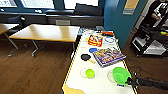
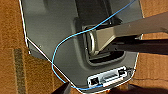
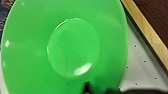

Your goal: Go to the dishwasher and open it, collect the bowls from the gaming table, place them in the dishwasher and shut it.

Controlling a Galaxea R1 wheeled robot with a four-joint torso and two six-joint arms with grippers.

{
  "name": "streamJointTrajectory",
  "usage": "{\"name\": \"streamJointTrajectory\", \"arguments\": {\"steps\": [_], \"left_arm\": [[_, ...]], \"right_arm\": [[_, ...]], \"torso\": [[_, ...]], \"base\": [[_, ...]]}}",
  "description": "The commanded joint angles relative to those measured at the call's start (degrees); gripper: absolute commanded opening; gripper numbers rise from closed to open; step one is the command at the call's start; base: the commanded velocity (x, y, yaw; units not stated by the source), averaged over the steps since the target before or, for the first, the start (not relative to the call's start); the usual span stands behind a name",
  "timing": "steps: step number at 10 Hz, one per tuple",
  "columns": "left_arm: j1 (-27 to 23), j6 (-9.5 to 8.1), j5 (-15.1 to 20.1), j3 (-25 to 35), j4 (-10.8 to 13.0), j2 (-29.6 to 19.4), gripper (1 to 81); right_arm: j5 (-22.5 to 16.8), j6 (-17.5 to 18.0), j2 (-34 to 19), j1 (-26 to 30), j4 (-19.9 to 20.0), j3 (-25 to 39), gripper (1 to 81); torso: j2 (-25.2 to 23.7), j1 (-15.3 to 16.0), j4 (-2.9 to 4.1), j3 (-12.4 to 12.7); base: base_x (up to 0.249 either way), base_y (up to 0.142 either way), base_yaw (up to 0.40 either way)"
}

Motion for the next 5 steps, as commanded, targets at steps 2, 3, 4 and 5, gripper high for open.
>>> {"name": "streamJointTrajectory", "arguments": {"steps": [2,3,4,5], "left_arm": [[-0.1,-0.30,3.3,0.1,-0.3,-0.5,81.1],[-0.2,-0.30,3.3,0.1,-0.3,-0.4,81.1],[-0.1,-0.30,3.2,0.1,-0.2,-0.3,81.1],[-0.2,-0.30,3.1,0.2,-0.1,-0.1,81.1]], "right_arm": [[-4.0,-0.5,-3.1,6.4,0.2,2.8,1.0],[-5.0,0.5,-5.4,8.3,0.4,5.5,1.0],[-8.2,0.5,-10.6,11.4,-0.4,12.5,1.0],[-12.1,0.6,-16.0,13.9,-0.9,17.8,1.0]], "torso": [[0.0,0.0,0.00,0.0],[0.0,0.0,0.00,0.0],[0.0,0.0,0.00,0.0],[0.0,0.0,0.00,0.0]], "base": [[0.000,0.000,0.000],[0.000,0.000,0.000],[0.000,0.000,0.000],[0.000,0.000,0.000]]}}
